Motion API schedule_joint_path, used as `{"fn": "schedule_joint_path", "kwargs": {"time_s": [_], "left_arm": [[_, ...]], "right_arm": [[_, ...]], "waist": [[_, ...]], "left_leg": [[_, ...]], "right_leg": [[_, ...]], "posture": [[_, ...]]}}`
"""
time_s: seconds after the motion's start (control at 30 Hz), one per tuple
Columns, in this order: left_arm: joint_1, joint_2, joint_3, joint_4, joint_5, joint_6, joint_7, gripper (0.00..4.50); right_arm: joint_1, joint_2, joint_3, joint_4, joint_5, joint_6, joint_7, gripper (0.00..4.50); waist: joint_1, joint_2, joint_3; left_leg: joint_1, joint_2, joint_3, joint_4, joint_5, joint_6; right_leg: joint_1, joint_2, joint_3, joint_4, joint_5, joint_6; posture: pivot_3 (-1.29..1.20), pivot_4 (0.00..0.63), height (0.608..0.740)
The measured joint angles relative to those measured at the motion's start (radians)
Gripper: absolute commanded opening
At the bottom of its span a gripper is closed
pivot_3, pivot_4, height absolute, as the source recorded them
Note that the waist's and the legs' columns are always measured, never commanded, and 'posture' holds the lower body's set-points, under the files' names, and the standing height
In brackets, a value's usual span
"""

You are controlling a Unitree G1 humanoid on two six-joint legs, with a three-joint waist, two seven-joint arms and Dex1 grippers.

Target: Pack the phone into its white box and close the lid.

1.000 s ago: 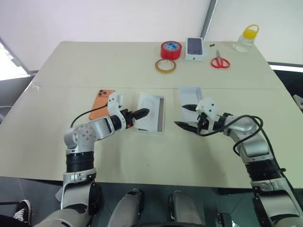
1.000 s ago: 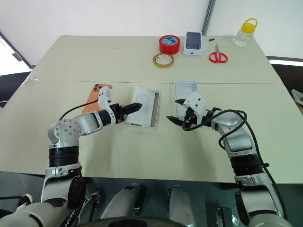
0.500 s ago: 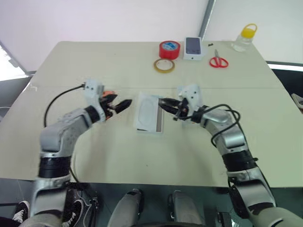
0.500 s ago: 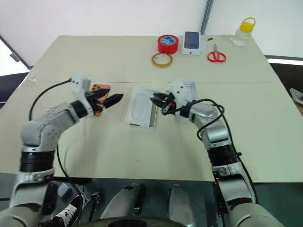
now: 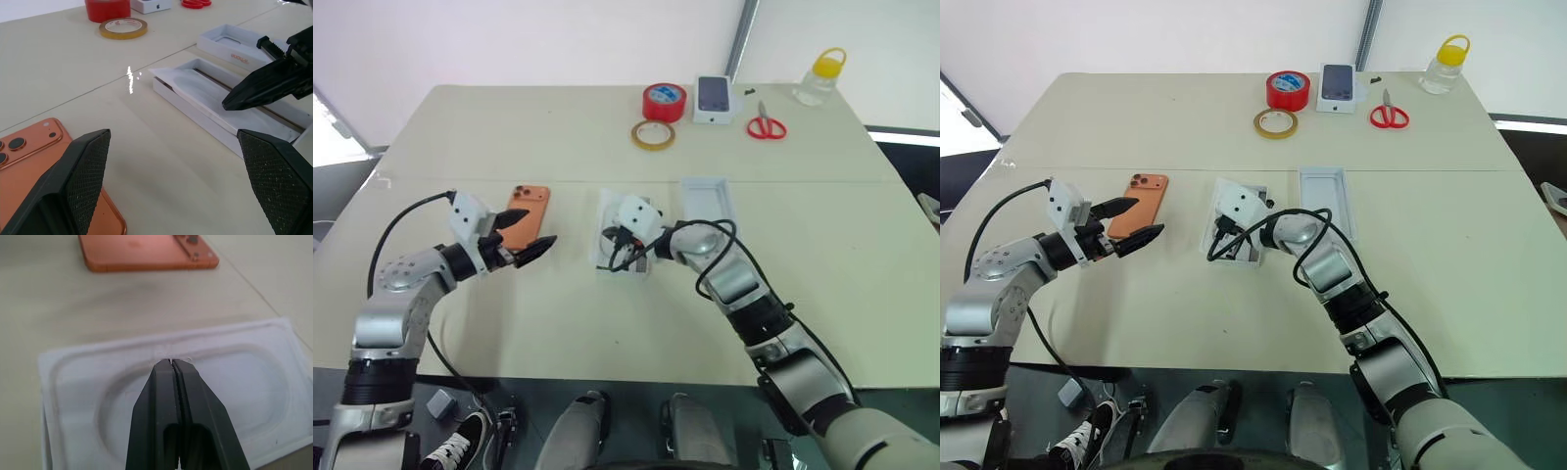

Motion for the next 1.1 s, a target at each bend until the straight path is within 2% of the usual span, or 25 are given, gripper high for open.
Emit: {"fn": "schedule_joint_path", "kwargs": {"time_s": [0.27, 0.57, 0.77, 0.97, 1.1], "left_arm": [[0.0, -0.027, -0.002, 0.002, 0.024, -0.014, 0.018, 4.37], [-0.013, -0.049, -0.005, 0.015, 0.032, -0.016, 0.039, 4.37], [-0.013, -0.053, -0.006, 0.021, 0.04, -0.018, 0.048, 4.37], [-0.015, -0.066, -0.012, 0.021, 0.044, -0.018, 0.052, 4.37], [-0.018, -0.066, -0.012, 0.021, 0.048, -0.018, 0.054, 4.37]], "right_arm": [[-0.039, -0.113, 0.053, 0.01, -0.102, -0.055, 0.107, 0.05], [-0.048, -0.129, 0.059, 0.002, -0.149, -0.077, 0.153, 0.05], [-0.053, -0.089, 0.03, -0.018, -0.126, -0.014, 0.145, 0.05], [-0.116, -0.017, -0.044, 0.01, -0.122, 0.014, 0.037, 0.05], [-0.126, 0.019, -0.045, 0.053, -0.124, 0.014, -0.002, 0.05]], "waist": [[-0.001, 0.0, 0.0], [0.0, 0.0, 0.0], [0.0, 0.0, 0.0], [-0.001, 0.0, 0.0], [0.0, 0.0, 0.0]], "left_leg": [[0.0, 0.0, 0.001, 0.0, 0.0, 0.0], [0.0, 0.0, 0.001, 0.0, 0.0, 0.0], [0.0, 0.0, 0.001, 0.0, 0.0, 0.0], [0.0, 0.0, 0.001, 0.0, 0.0, -0.001], [0.0, 0.0, 0.001, 0.0, 0.0, -0.001]], "right_leg": [[0.0, 0.0, 0.0, 0.0, 0.0, 0.0], [0.0, 0.0, 0.0, 0.0, 0.0, 0.0], [0.0, 0.0, 0.0, 0.0, 0.0, 0.0], [0.0, 0.0, 0.0, 0.001, 0.0, 0.0], [0.0, 0.0, 0.0, 0.001, 0.0, 0.0]], "posture": [[0.0, 0.15, 0.74], [0.0, 0.15, 0.74], [0.0, 0.15, 0.74], [0.0, 0.15, 0.74], [0.0, 0.15, 0.74]]}}
